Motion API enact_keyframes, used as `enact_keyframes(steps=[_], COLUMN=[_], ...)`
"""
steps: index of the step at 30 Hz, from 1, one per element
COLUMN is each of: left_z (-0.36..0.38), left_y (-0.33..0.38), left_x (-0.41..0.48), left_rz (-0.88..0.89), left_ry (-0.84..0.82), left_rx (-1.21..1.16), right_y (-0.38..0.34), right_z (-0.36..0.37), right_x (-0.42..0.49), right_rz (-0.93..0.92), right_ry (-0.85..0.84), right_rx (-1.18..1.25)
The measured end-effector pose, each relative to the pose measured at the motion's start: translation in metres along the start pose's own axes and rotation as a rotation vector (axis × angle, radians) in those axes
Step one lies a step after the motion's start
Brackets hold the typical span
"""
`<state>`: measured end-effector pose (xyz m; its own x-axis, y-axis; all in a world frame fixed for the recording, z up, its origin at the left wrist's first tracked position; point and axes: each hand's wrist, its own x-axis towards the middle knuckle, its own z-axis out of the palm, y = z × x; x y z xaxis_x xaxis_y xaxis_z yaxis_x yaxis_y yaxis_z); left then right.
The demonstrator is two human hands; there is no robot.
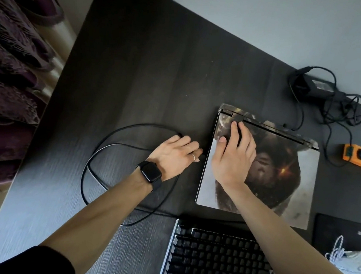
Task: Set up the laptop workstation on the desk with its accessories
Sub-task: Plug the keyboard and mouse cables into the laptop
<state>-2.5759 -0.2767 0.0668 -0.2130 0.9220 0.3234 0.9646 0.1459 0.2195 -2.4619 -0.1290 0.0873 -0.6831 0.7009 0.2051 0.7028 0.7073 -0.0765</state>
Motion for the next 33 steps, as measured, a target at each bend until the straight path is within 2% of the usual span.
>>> enact_keyframes(steps=[10,15,24,28,30,33], left_z=[0.006,-0.018,-0.081,-0.096,-0.103,-0.105], left_y=[0.001,-0.013,-0.063,-0.067,-0.072,-0.080], left_x=[-0.007,-0.017,-0.100,-0.089,-0.071,-0.049], left_rz=[-0.068,-0.115,-0.359,-0.421,-0.538,-0.590], left_ry=[-0.023,-0.078,-0.286,-0.335,-0.338,-0.375], left_rx=[0.010,-0.015,0.154,0.103,0.093,0.085], right_y=[-0.002,-0.001,0.001,0.002,0.001,0.001], right_z=[-0.002,-0.003,-0.007,-0.010,-0.013,-0.019], right_x=[-0.002,0.000,0.000,0.001,0.000,0.000], right_rz=[0.000,0.005,0.035,0.027,0.012,-0.014], right_ry=[0.013,-0.010,-0.082,-0.096,-0.148,-0.269], right_rx=[0.005,0.029,0.074,0.067,0.066,0.058])
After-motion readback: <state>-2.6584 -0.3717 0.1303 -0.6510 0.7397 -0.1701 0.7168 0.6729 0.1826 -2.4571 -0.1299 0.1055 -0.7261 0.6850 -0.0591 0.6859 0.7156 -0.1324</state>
